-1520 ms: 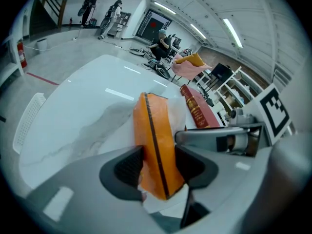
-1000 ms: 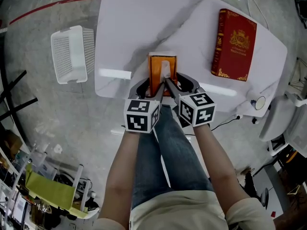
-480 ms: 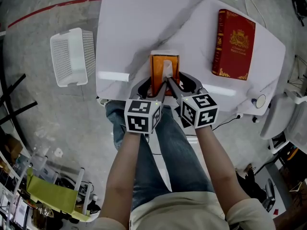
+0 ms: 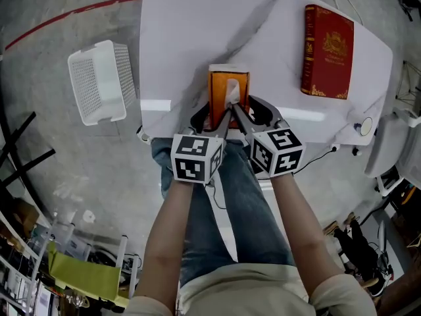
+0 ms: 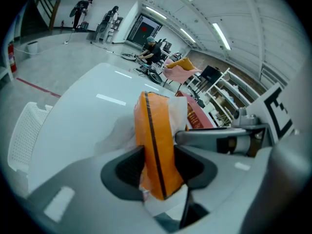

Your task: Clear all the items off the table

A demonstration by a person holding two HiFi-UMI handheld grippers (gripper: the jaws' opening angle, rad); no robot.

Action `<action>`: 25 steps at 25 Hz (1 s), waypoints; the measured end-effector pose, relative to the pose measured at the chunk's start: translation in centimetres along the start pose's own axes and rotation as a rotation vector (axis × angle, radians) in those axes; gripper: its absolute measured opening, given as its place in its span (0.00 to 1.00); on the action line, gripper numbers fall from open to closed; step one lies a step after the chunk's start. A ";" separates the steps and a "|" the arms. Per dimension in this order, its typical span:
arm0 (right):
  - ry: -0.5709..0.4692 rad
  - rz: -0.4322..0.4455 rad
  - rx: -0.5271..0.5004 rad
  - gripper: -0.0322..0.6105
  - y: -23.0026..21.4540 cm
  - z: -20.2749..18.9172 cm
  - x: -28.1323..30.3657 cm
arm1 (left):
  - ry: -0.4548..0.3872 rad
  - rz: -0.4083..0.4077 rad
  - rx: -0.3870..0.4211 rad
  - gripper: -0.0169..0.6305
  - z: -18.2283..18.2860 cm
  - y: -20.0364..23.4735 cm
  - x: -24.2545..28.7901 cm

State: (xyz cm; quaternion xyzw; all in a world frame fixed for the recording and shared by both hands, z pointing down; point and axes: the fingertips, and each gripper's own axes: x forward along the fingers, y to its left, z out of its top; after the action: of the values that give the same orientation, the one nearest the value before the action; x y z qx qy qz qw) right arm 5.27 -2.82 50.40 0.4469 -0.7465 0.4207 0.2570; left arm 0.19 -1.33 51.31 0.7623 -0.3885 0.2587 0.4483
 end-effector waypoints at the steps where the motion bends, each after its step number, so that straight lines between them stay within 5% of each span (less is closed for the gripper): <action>1: -0.004 -0.006 0.004 0.26 0.5 0.0 0.0 | 0.000 -0.006 0.005 0.33 0.0 0.3 -0.4; 12: -0.041 -0.035 0.004 0.26 6.8 0.7 2.0 | -0.015 -0.027 0.052 0.32 0.3 5.0 -5.0; 25: -0.005 0.023 -0.088 0.26 16.2 1.3 6.3 | -0.079 0.019 -0.028 0.32 -0.2 13.0 -11.4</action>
State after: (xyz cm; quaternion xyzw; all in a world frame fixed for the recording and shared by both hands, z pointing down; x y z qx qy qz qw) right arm -12.05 -2.75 48.11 0.4278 -0.7700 0.3892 0.2695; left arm -16.97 -0.96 49.23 0.7620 -0.4166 0.2272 0.4407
